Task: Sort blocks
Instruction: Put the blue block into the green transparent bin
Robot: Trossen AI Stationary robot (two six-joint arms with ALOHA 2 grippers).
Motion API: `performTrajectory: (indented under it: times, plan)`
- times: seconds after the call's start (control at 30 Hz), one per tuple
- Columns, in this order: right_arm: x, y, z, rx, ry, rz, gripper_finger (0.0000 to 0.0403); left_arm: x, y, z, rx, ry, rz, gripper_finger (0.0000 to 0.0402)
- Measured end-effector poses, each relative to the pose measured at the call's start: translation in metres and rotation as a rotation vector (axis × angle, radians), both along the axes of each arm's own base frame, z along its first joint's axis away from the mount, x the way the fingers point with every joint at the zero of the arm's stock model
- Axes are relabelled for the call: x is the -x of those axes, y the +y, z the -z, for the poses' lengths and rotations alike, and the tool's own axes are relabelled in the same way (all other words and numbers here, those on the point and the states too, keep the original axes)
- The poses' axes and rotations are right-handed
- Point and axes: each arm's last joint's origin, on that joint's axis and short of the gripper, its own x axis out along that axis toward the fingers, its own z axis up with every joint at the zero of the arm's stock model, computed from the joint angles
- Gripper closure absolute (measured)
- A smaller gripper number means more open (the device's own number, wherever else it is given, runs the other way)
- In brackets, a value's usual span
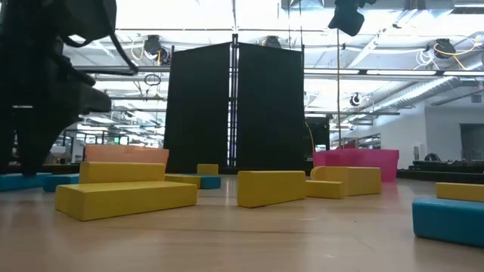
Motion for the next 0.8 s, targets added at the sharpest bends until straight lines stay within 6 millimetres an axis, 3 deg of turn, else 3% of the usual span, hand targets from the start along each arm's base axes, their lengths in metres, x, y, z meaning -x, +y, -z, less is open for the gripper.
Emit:
performTrajectory:
  times: [0.37,0.6,0.8]
  plan:
    - [0.000,0.000,0.000,0.002,-0.001,-0.002,0.0167,0.001,0.000,0.012,0.028,-0.051,-0.050,0.0215]
    - [0.000,0.000,0.000,0.006,-0.001,-0.006,0.0167,0.001,0.000,0.011,0.032,-0.051,-0.030,0.0299]
    - [0.000,0.000,0.000,0.006,-0.002,-0.006,0.0167,0.000,0.000,0.010,0.033,-0.058,-0.015,0.0300]
